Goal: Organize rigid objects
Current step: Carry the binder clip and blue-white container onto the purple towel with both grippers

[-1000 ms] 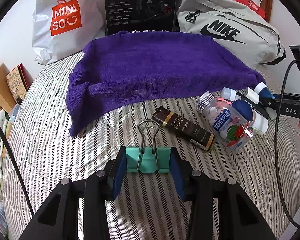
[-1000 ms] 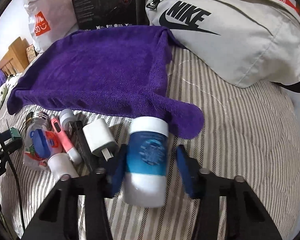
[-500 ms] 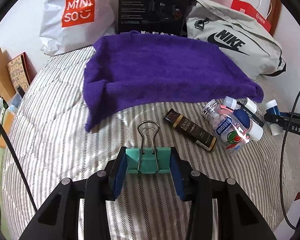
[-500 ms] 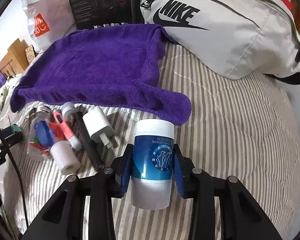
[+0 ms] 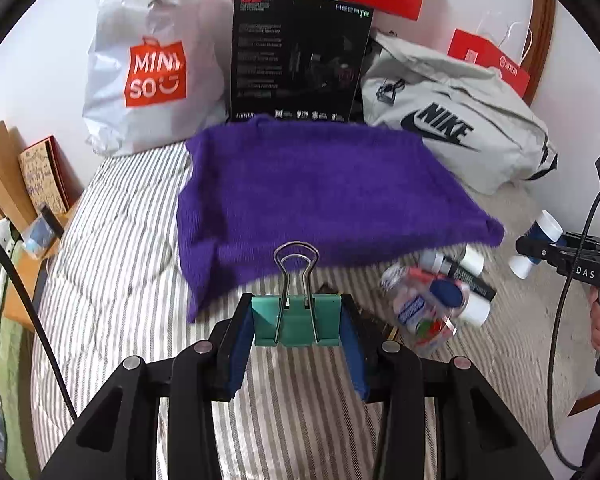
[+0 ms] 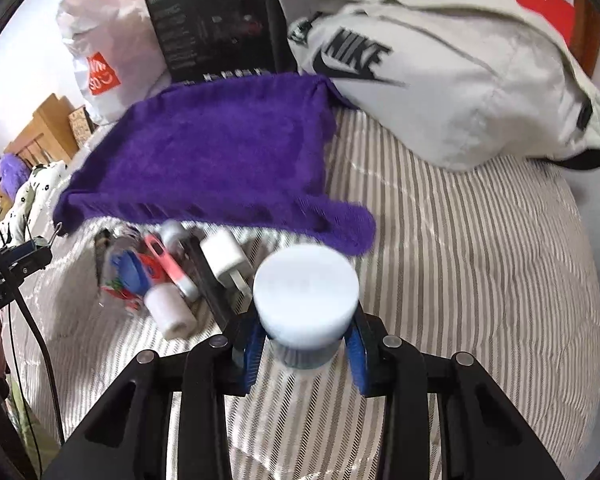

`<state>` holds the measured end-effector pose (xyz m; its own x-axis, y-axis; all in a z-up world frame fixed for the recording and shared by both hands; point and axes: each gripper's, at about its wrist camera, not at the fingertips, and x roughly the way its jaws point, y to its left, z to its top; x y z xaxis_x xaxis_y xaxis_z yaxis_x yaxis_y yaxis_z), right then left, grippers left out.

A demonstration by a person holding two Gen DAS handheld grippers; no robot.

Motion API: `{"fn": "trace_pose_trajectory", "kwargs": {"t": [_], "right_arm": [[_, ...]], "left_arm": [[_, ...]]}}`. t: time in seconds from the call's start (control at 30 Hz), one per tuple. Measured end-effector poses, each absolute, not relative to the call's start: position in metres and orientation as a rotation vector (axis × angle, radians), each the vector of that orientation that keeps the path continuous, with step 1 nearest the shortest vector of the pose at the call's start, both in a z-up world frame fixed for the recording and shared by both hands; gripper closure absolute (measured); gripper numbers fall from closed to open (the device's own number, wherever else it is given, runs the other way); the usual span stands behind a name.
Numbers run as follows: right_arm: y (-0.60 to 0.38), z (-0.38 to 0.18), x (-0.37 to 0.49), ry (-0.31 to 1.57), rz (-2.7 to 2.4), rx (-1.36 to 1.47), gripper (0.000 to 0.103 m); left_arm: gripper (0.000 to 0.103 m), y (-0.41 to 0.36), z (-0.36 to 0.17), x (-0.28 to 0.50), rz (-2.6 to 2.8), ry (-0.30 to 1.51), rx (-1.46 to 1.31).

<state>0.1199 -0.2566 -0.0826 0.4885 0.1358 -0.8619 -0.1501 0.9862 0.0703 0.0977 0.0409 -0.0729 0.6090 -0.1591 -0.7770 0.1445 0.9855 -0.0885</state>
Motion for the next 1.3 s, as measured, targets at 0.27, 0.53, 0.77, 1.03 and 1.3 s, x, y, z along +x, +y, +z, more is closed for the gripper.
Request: {"fn": "trace_pose_trajectory", "kwargs": {"t": [0.27,0.53,0.77,1.03,1.3], "right_arm": [[-0.239,-0.053,0.147,0.979,0.220,-0.034,0.067],[-0.212,-0.044,0.198,0.959,0.258,-0.048,0.067],[-0.182,-0.055,0.253,0.967,0.292,-0.054,0.067],[-0.156,-0.077,0.309,0.999,0.323,-0.111,0.067],[-0.152,-0.094,0.334,1.017,0.335,-0.105,0.067]], "left_arm": [[0.064,0.048,-0.047,0.142,-0.188,0.854,-0.030],[0.064,0.045,-0.045,0.212,-0.202,0.837,0.006],[0.064,0.038,-0.065,0.263,-0.223,0.863,-0.008],[0.064,0.030,-0.084,0.309,-0.239,0.893,-0.015],[0.064,0.015,-0.101,0.327,-0.259,0.924,0.041]]}}
